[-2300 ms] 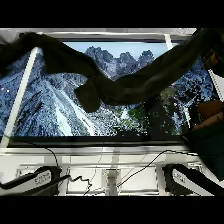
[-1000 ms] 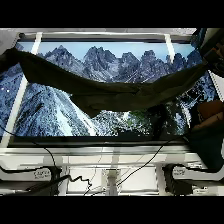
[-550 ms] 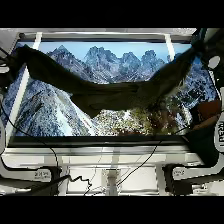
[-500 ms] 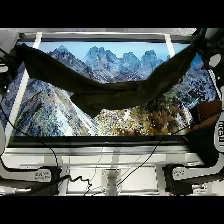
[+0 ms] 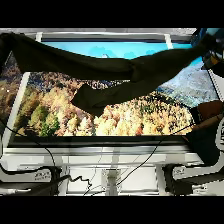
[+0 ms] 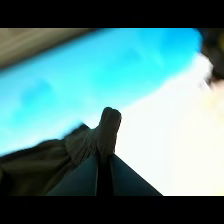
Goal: Fold the clothes and pants, and hang the long-sleeved shirts on hangers.
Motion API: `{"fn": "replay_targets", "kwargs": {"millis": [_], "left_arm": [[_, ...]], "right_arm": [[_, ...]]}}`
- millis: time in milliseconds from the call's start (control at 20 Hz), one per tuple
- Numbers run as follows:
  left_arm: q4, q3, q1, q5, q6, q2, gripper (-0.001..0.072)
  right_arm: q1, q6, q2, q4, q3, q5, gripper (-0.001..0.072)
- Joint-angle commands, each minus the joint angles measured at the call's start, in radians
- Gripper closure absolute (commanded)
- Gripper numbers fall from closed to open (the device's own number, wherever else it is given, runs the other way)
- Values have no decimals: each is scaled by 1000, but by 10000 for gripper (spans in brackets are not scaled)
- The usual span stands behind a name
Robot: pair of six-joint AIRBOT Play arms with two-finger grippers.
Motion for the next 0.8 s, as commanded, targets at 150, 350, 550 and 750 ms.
{"fn": "replay_targets", "kwargs": {"millis": [150,350,550,750], "left_arm": [[184,3,3,-306,-1,-174,692],[43,4,2,-195,-1,-198,691],[-35,5,5,-244,-4,-181,1],[23,5,52,-480,-79,-119,279]], "right_arm": [[-167,-39,-2,-20,-273,337,674],[-166,-39,-2,5,-345,286,674],[-160,-39,-2,68,-344,258,674],[-160,-39,1,69,-344,278,674]]}}
